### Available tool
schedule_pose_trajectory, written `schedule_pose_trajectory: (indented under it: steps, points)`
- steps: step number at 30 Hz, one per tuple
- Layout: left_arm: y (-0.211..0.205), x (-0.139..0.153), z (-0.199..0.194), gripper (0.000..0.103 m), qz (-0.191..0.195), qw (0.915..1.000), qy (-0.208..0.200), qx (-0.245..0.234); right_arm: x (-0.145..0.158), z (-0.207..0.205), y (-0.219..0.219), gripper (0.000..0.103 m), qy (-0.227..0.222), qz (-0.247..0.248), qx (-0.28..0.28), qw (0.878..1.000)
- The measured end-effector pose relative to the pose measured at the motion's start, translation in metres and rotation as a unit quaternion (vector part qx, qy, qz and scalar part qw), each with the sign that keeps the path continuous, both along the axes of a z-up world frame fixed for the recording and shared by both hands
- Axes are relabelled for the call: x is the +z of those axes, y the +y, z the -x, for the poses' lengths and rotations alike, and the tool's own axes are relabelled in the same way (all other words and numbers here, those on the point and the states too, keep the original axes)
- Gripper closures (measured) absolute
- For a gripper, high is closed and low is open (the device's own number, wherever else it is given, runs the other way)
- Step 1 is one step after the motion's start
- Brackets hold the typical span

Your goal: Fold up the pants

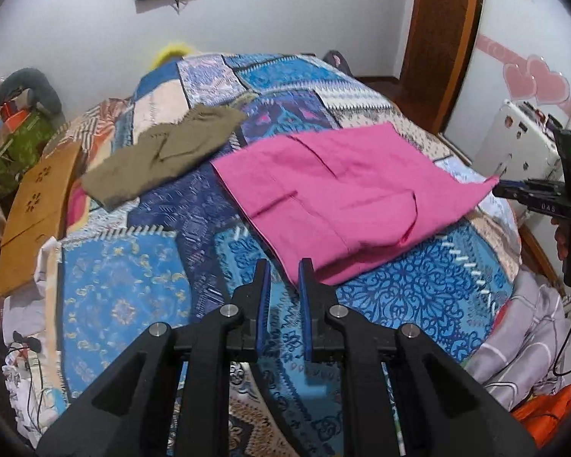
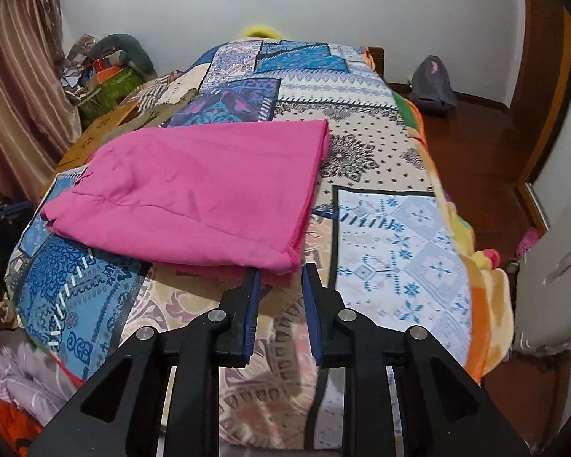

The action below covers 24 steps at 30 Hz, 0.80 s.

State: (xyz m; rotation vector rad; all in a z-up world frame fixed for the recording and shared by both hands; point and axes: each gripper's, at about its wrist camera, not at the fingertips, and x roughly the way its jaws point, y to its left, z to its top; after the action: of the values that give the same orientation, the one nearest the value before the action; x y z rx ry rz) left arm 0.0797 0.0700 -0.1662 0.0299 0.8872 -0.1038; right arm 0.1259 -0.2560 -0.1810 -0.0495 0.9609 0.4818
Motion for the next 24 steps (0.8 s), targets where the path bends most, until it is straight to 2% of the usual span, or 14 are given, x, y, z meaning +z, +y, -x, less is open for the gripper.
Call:
schedule_pose_trajectory:
  steps: [5, 6, 10, 14, 19, 24]
  points:
    - [-0.005, 0.017, -0.011, 0.09, 0.011, 0.9999, -0.013, -0.001, 0.025, -0.001, 0.0, 0.083, -0.022, -0.017, -0.009, 1.0]
    - [-0.008, 0.019, -0.014, 0.087, 0.014, 0.9998, -0.013, -0.003, 0.028, -0.004, 0.003, 0.082, -0.026, -0.024, -0.007, 0.999]
    - [-0.025, 0.015, -0.034, 0.085, 0.037, 0.9992, -0.004, -0.014, 0.038, -0.007, 0.03, 0.072, -0.044, -0.061, 0.012, 0.997]
    - [-0.044, -0.002, -0.046, 0.084, 0.045, 0.9985, 0.013, -0.028, 0.023, -0.014, 0.061, 0.072, -0.036, -0.077, 0.041, 0.996]
    - [-0.055, -0.031, -0.053, 0.084, 0.035, 0.9982, 0.04, -0.029, -0.021, -0.019, 0.091, 0.072, 0.021, -0.06, 0.068, 0.996]
    - [-0.051, -0.038, -0.044, 0.083, 0.027, 0.9984, 0.035, -0.036, -0.027, -0.016, 0.079, 0.069, 0.027, -0.06, 0.069, 0.995]
